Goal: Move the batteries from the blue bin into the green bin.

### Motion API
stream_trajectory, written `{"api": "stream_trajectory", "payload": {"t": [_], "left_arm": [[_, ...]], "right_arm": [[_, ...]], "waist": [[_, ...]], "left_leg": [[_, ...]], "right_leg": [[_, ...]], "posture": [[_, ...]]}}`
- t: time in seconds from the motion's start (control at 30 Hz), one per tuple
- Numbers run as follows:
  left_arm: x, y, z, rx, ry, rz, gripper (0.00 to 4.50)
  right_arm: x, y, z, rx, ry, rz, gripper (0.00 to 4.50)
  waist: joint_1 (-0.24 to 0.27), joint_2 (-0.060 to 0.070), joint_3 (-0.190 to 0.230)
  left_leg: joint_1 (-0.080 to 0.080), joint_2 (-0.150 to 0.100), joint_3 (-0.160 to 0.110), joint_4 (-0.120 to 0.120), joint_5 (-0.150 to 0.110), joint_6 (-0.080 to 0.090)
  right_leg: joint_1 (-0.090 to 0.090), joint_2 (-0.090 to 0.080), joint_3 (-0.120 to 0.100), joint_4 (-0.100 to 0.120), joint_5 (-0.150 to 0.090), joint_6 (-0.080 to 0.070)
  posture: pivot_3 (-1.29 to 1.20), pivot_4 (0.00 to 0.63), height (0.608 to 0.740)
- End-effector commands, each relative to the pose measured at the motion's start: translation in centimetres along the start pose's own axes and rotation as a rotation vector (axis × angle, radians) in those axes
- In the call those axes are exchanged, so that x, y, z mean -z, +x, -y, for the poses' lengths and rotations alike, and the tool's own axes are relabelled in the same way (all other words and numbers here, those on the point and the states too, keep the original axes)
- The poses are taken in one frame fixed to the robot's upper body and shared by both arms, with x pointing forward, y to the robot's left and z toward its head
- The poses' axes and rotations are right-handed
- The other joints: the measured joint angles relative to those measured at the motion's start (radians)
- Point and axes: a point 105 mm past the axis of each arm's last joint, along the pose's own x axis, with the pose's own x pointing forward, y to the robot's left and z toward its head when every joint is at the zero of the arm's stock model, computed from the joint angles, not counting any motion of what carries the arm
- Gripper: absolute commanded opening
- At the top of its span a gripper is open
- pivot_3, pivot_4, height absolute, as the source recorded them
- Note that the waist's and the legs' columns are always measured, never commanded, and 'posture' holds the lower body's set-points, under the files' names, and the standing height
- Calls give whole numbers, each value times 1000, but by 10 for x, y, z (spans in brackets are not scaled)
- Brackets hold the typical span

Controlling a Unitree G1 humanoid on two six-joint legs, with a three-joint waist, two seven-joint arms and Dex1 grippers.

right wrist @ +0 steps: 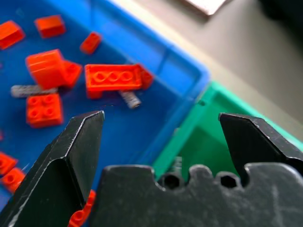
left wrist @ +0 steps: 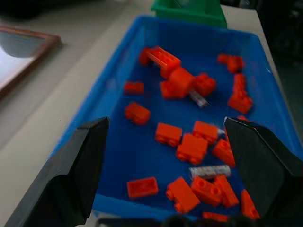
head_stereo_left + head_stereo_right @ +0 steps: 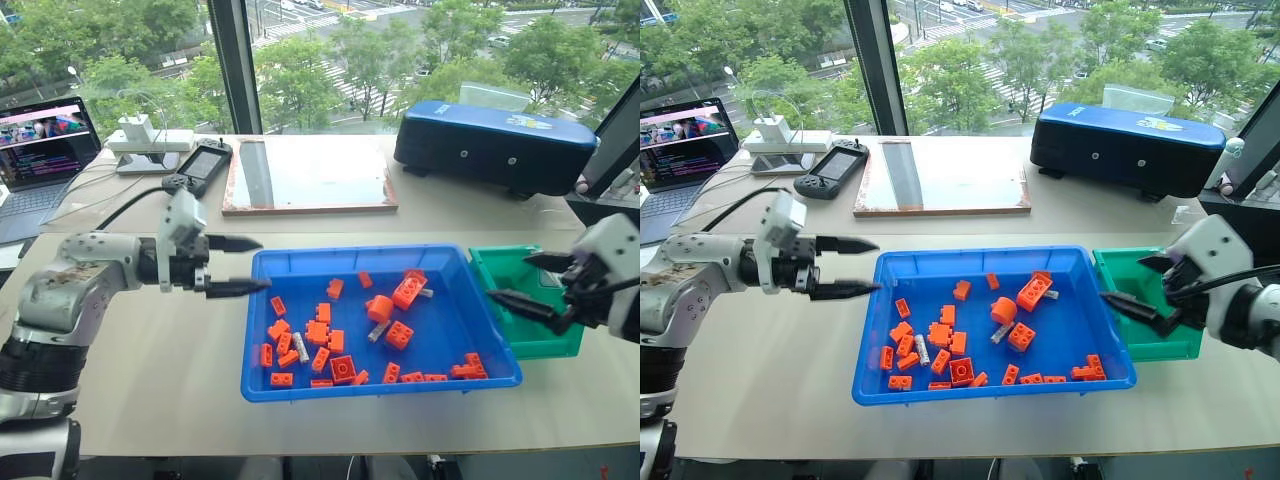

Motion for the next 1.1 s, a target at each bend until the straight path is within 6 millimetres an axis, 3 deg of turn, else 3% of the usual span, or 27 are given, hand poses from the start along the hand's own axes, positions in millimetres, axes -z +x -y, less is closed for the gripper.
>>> {"api": "stream_trajectory", "payload": {"t": [0.03, 0.23, 0.43, 0.9, 1.0, 1.1], "left_arm": [[-25, 4, 2, 73, 92, -13, 4184], [-35, 15, 0, 81, 130, -2, 4184], [-34, 16, -2, 26, 153, -1, 4184], [-27, 9, -5, -51, 153, -26, 4184], [-24, 8, -7, -67, 150, -35, 4266], [-24, 8, -7, -69, 147, -35, 4266]], "right_arm": [[-26, 6, -19, -86, -55, 11, 4500], [-24, 34, -34, -134, -21, -24, 4500], [-13, 65, -21, -106, 63, -42, 4500], [-4, 92, -18, -215, -201, -127, 4500], [-2, 102, -26, -246, -230, -124, 3800], [2, 108, -31, -255, -235, -127, 2771]], "waist": [[2, 0, 0], [3, 0, 0], [0, 0, 0], [-1, 0, 0], [0, 0, 0], [0, 0, 0]], "left_leg": [[0, 0, 0, 0, 0, 0], [-1, 0, -2, 1, 0, 0], [-1, 0, -1, 1, 0, 0], [-1, 0, -1, 1, 0, 0], [-1, 0, -1, 2, 0, 0], [-1, 0, -2, 2, 0, 0]], "right_leg": [[0, 0, 0, -1, 0, 0], [1, 0, -1, -1, 0, 0], [-1, 0, 0, 1, 0, 0], [-2, 0, 0, 3, 0, 0], [-2, 0, 0, 2, 0, 0], [-2, 0, 0, 3, 0, 0]], "posture": [[0, 150, 740], [0, 150, 740], [0, 150, 740], [0, 150, 740], [0, 150, 740], [0, 150, 740]]}}
